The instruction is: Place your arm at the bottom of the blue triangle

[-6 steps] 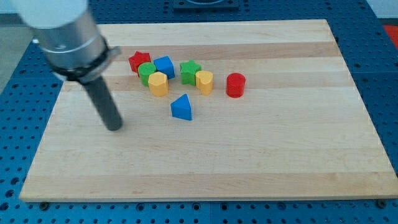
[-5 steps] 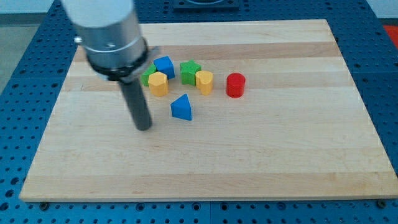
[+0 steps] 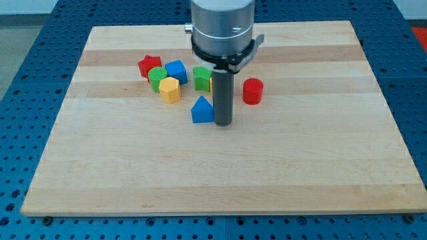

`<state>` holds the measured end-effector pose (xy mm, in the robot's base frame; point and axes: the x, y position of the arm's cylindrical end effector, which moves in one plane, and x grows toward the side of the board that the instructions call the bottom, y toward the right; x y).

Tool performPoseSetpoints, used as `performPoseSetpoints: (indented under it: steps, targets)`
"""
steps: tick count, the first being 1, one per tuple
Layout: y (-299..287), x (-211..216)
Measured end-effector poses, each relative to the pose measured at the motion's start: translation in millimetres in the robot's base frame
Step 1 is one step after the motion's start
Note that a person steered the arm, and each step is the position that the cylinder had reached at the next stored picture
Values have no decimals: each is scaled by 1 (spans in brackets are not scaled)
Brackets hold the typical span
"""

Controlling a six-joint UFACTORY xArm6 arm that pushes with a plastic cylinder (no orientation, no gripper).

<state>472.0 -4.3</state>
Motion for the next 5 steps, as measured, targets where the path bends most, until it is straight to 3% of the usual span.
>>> performPoseSetpoints:
  steps: [2,5]
  targets:
    - [-21,23]
    - [-44,4]
